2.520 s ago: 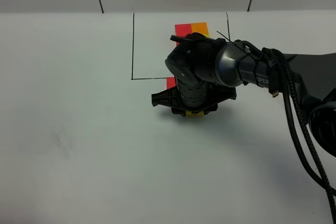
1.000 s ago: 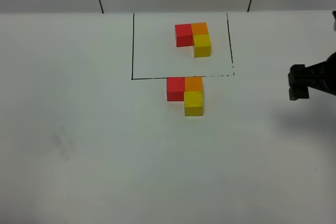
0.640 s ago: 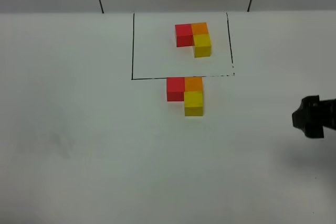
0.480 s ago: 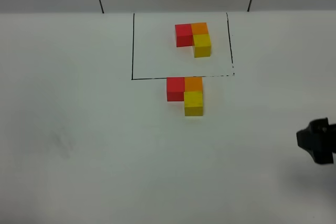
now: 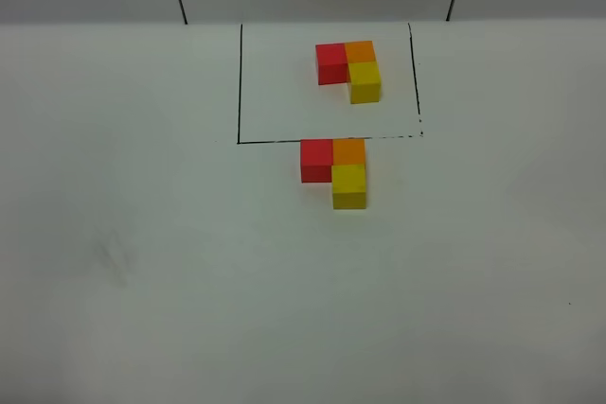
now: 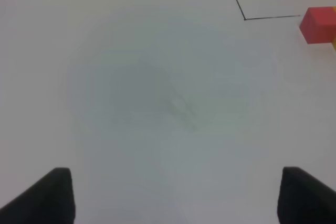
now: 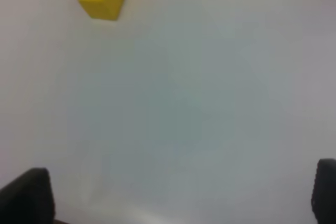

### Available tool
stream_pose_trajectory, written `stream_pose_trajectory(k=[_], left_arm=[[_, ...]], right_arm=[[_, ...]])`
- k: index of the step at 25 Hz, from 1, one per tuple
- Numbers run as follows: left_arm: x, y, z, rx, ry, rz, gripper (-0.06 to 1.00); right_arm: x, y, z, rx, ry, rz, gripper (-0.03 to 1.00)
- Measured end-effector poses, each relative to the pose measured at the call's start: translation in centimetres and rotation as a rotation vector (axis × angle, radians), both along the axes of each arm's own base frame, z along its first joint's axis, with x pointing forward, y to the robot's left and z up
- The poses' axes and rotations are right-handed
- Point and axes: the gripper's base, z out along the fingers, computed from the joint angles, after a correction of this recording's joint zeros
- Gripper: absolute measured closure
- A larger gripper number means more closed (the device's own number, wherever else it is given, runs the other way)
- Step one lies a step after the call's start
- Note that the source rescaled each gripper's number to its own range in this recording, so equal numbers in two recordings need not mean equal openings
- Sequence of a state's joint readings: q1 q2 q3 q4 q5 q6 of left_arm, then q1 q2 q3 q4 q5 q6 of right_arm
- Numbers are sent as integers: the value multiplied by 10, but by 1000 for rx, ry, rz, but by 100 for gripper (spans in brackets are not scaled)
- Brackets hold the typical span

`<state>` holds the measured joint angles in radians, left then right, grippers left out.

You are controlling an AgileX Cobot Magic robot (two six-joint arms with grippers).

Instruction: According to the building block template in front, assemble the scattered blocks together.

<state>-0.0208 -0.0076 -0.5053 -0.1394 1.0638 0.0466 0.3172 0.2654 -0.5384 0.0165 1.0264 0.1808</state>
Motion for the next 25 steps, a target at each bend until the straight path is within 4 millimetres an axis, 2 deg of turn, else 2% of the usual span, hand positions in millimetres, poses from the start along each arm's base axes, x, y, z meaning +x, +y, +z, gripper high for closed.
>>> stream_pose_trajectory(k=[5,11,18,25], left_arm=[[0,0,0,-2,0,1,27],[0,0,0,-1,0,1,27],[0,0,0,-1,1,1,27],[0,0,0,-1,3,1,27]], right_arm=[[-21,-7,-9,3,-97,33,-3],[-39,-10,-9,23,-213,76,-3],[-40,-9,-9,17,-218,78,0],[-40,-9,-9,2,-222,-56,0]])
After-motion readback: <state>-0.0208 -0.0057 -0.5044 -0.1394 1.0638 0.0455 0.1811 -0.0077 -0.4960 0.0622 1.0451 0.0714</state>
